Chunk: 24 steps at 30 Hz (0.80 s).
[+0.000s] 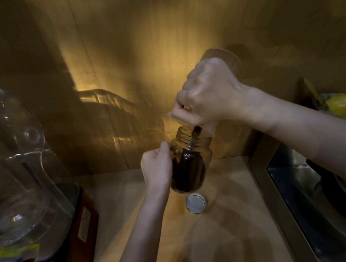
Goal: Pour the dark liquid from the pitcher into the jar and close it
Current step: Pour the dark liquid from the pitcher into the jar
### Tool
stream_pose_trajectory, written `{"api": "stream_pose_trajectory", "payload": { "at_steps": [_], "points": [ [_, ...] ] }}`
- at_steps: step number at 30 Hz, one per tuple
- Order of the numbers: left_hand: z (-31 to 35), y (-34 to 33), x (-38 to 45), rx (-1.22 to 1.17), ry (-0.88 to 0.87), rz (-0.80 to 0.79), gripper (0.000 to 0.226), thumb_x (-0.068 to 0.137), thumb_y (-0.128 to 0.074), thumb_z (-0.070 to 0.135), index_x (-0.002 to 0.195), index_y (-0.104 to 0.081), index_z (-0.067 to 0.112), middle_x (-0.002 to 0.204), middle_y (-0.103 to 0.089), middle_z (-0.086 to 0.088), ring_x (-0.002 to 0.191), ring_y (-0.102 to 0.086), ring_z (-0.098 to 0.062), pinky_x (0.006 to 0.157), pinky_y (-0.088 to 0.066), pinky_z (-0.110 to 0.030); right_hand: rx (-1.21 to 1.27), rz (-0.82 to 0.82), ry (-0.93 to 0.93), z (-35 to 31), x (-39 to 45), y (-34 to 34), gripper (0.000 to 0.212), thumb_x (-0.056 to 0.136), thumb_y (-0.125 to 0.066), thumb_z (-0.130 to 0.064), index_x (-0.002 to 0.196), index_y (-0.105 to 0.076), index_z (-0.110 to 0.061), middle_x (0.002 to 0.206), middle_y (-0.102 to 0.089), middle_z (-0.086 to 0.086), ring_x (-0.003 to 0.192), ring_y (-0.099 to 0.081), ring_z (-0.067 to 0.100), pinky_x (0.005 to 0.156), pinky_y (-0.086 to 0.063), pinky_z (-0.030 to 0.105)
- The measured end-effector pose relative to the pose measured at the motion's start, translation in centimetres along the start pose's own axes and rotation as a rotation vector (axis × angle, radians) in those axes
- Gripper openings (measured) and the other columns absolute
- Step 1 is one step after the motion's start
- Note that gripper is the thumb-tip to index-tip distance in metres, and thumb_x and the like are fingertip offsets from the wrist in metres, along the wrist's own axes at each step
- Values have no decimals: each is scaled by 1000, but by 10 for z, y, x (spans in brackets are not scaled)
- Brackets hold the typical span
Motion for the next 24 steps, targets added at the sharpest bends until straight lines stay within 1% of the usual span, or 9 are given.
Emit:
{"api": "stream_pose_trajectory", "payload": {
  "at_steps": [2, 5, 6, 9, 12, 16, 19, 21, 24],
  "points": [
    [-1, 0, -1, 2, -3, -3, 44, 80, -50, 25, 38, -39, 17, 57, -37, -14, 58, -35, -25, 62, -33, -35, 2, -3, 39, -3, -1, 1, 37, 64, -63, -13, 32, -46, -13, 28, -39, 0, 26, -37, 19, 39, -28, 17],
    [0, 0, -2, -15, 4, -5, 44, 80, -51, 24, 38, -41, 18, 53, -38, -9, 56, -37, -24, 61, -33, -34, -3, 1, 86, -7, -2, 4, 38, 65, -65, -12, 32, -45, -13, 28, -37, -1, 26, -36, 18, 39, -28, 18],
    [0, 0, -2, -13, 1, -1, 44, 80, -51, 24, 38, -41, 18, 54, -38, -10, 56, -37, -24, 61, -33, -34, -4, 9, 93, -7, -2, 5, 39, 65, -65, -13, 32, -44, -13, 28, -37, -1, 26, -36, 18, 39, -28, 18],
    [1, 0, -1, -8, -10, 12, 46, 77, -50, 28, 34, -38, 16, 57, -36, -14, 58, -34, -25, 61, -32, -35, -6, 39, 77, -7, -1, 8, 38, 65, -63, -12, 32, -44, -13, 28, -38, 0, 26, -38, 19, 38, -30, 18],
    [0, 0, 0, -32, -5, 17, 52, 78, -51, 26, 28, -39, 14, 50, -34, -8, 54, -32, -24, 60, -31, -35, 4, 61, 58, -6, 1, 9, 37, 64, -62, -11, 32, -44, -13, 27, -38, 0, 25, -39, 19, 39, -28, 18],
    [0, 0, 0, -26, -15, 10, 46, 78, -50, 27, 35, -39, 16, 57, -37, -13, 57, -35, -25, 61, -32, -35, 25, 52, 44, -6, 2, 12, 37, 66, -59, -10, 33, -45, -13, 27, -39, 1, 25, -38, 19, 40, -26, 18],
    [-2, 0, -2, -19, -21, 0, 43, 81, -49, 26, 40, -41, 17, 56, -37, -12, 58, -36, -26, 63, -33, -35, 49, 46, 22, -7, 2, 12, 36, 66, -60, -9, 33, -47, -12, 27, -38, 0, 25, -38, 18, 42, -23, 18],
    [-5, 1, -4, -44, -19, -15, 43, 81, -48, 25, 40, -40, 17, 51, -36, -7, 56, -35, -24, 63, -32, -35, 95, 67, -46, -5, 0, 12, 36, 67, -58, -9, 32, -47, -11, 27, -38, 1, 25, -38, 20, 40, -25, 18],
    [-17, 5, -6, -84, 30, 12, 44, 80, -51, 24, 37, -41, 20, 46, -36, -1, 51, -34, -19, 61, -31, -34, 180, 108, -285, 8, -11, 13, 38, 67, -56, -10, 31, -45, -12, 27, -32, 3, 25, -33, 20, 37, -23, 17]
  ]
}}
Point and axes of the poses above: each hand's wrist, its own x-axis towards the middle knuckle, its own y-axis out of the back of the hand, z = x × y, the point moved 5 cm from there along x, towards the middle knuckle
